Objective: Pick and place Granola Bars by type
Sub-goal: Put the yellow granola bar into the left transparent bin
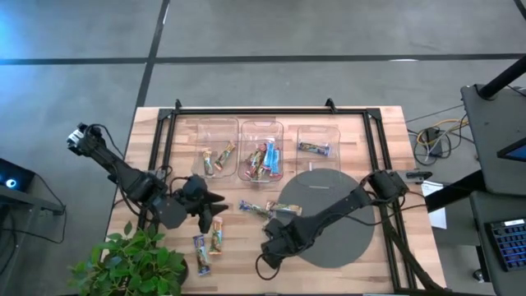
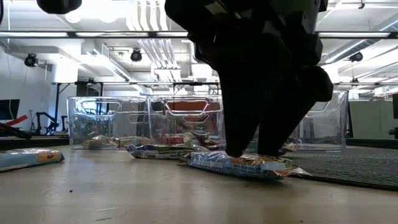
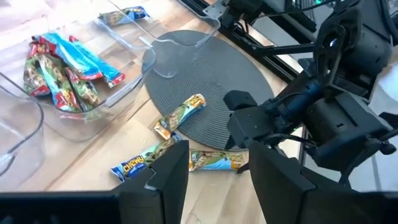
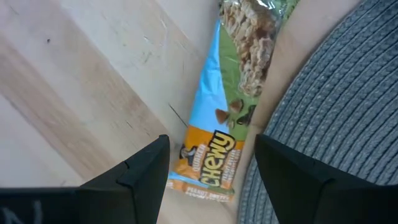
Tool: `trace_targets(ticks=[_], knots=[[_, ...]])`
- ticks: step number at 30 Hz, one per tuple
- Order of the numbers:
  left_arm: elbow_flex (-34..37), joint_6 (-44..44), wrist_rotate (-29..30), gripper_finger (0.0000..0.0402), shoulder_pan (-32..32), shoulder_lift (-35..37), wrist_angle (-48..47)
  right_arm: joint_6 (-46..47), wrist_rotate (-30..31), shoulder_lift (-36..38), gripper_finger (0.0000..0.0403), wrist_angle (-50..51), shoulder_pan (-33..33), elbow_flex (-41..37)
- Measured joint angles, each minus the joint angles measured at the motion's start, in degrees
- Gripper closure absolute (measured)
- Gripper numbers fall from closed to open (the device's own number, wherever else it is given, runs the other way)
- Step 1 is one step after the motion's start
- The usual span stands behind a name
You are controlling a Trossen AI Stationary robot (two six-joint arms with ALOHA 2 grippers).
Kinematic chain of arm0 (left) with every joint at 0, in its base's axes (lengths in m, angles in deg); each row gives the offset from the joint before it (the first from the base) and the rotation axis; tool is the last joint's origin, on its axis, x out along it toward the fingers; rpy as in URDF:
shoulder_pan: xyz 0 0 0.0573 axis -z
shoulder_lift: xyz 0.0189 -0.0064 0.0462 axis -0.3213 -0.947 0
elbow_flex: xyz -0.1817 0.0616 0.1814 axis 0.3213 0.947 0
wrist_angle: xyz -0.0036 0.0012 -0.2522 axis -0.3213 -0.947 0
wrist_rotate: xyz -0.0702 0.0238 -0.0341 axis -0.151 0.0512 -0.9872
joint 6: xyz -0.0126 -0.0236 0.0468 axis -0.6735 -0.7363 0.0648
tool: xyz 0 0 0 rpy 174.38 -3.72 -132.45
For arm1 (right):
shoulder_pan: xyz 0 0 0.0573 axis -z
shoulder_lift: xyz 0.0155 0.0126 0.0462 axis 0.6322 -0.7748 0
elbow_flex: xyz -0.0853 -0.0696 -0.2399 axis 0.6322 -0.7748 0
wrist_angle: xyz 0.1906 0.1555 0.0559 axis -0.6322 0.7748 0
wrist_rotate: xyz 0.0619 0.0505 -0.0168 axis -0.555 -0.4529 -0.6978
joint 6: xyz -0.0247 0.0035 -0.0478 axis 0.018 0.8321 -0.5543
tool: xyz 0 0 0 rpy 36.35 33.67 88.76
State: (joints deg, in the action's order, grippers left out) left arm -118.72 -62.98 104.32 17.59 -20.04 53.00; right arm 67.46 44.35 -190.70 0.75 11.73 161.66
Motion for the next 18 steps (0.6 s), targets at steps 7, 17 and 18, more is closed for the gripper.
trace_targets(ticks=[7,17,18], knots=[[1.58,-1.91,-0.06,0.0252,0.22,0.0,3.13,1.22,-0.13,-2.17,0.0179,-2.58,-0.42,0.0],[1.61,-1.79,-0.11,0.0252,0.42,0.0,4.11,2.18,3.41,-3.39,0.0187,-0.53,-0.63,0.22],[1.6,-1.77,-0.11,0.0252,0.42,0.0,4.13,1.16,3.47,-3.39,0.0194,-0.41,-0.65,0.2]])
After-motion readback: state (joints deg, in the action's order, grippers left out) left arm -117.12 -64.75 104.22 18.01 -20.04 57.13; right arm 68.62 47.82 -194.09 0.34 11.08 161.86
